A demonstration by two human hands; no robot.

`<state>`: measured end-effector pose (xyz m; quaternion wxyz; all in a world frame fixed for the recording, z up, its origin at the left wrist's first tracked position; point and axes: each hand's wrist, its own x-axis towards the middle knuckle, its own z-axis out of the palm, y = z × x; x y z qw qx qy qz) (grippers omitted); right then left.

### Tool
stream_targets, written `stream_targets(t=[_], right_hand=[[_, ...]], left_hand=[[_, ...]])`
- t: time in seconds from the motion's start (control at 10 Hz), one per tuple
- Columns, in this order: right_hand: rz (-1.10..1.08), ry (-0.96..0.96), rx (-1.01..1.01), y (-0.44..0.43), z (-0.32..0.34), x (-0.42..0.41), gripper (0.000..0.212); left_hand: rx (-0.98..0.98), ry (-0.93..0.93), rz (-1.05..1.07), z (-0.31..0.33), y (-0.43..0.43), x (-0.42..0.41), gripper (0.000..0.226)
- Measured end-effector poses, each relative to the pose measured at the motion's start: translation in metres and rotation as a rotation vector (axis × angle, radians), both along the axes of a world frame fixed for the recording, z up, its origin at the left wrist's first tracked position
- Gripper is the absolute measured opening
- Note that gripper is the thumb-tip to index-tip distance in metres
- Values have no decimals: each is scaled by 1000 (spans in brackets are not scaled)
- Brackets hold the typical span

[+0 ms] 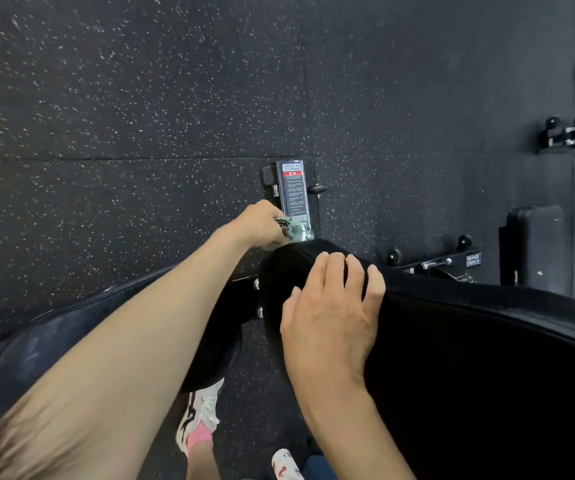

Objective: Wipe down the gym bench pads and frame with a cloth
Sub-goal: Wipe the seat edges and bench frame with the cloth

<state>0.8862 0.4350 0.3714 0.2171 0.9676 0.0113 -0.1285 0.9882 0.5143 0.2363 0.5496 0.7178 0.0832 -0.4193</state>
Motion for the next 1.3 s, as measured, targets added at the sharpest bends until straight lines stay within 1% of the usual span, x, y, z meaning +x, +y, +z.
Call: stream_targets(t=[0.1, 0.2, 0.3, 0.4, 0.5, 0.6, 0.7, 0.8, 0.9, 1.0, 1.1, 1.2, 1.3], right_hand=[[-13, -13, 16, 2, -2, 0, 53], [-16, -57, 67, 5, -3, 1, 57], [-1, -129, 126, 7, -4, -1, 59], [47, -180, 112, 9, -4, -1, 56], [54, -142, 73, 10, -7, -3, 57], [18, 16, -3, 11, -13, -6, 62], [0, 76, -37, 11, -15, -7, 65], [5, 82, -86, 13, -12, -6, 70], [12, 70, -85, 13, -11, -7, 70], [2, 70, -44, 14, -11, -6, 69], [4, 58, -20, 14, -11, -7, 63], [22, -9, 75, 11, -14, -9, 51], [29, -29, 119, 8, -18, -10, 54]], left_hand=[[-34, -33, 116, 9, 8, 12, 4], [-253, -26, 131, 26, 4, 4, 14], [-253, -10, 196, 16, -3, -13, 3], [-184, 45, 270, -9, -6, -24, 10], [-124, 73, 291, -22, -9, -33, 21], [1, 110, 270, -40, -9, -40, 26], [169, 117, 196, -51, -3, -46, 16], [90, 20, 339, -37, 0, -43, 9], [-263, 5, 486, -22, -2, -46, 7], [-243, 14, 463, -37, -3, -57, 14], [23, 1, 320, -55, -1, -61, 16], [182, 41, 116, -58, 0, -62, 16], [52, 228, 203, -64, -2, -65, 20]])
